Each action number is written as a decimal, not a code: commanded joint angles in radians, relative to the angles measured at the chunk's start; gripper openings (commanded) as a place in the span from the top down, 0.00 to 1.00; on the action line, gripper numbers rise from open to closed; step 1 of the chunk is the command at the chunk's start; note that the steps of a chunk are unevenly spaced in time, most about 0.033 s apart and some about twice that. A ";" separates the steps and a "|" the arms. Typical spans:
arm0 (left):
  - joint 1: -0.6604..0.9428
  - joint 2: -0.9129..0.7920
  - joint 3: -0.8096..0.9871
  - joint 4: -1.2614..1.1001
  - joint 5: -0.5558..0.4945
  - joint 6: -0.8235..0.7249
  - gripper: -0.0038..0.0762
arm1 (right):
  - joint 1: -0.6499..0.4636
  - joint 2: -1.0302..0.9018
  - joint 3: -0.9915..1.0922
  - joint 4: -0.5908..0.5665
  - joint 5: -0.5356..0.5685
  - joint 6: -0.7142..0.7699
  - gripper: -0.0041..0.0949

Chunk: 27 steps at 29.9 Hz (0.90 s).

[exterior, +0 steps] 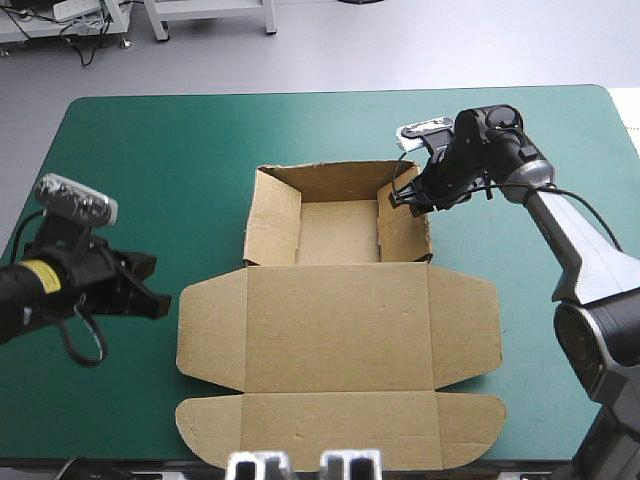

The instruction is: Fold the box

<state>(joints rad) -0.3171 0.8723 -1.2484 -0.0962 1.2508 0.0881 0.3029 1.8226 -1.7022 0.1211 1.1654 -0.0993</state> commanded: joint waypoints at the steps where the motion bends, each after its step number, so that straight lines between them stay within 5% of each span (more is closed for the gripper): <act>1: 0.001 -0.103 0.093 -0.005 -0.063 -0.005 0.90 | -0.006 -0.035 -0.020 0.014 -0.035 0.002 0.53; 5: 0.001 -0.200 0.212 -0.005 -0.061 -0.005 0.90 | -0.006 0.003 -0.020 0.021 -0.030 0.002 0.62; 10: 0.001 -0.262 0.287 -0.005 -0.061 -0.005 0.90 | -0.006 0.047 -0.020 0.042 -0.036 -0.012 0.98; 19: 0.001 -0.268 0.299 -0.005 -0.065 -0.005 0.90 | -0.047 -0.003 -0.145 -0.104 0.014 -0.030 0.98; 24: 0.001 -0.268 0.299 -0.005 -0.065 -0.005 0.90 | -0.205 -0.038 -0.202 -0.236 0.091 -0.025 0.98; 27: 0.001 -0.268 0.299 -0.005 -0.065 -0.005 0.90 | -0.339 -0.054 -0.202 -0.214 0.091 -0.040 0.98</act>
<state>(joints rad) -0.3171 0.5982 -0.9262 -0.0957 1.2397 0.0873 0.0814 1.8374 -1.8709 -0.0600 1.2356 -0.1179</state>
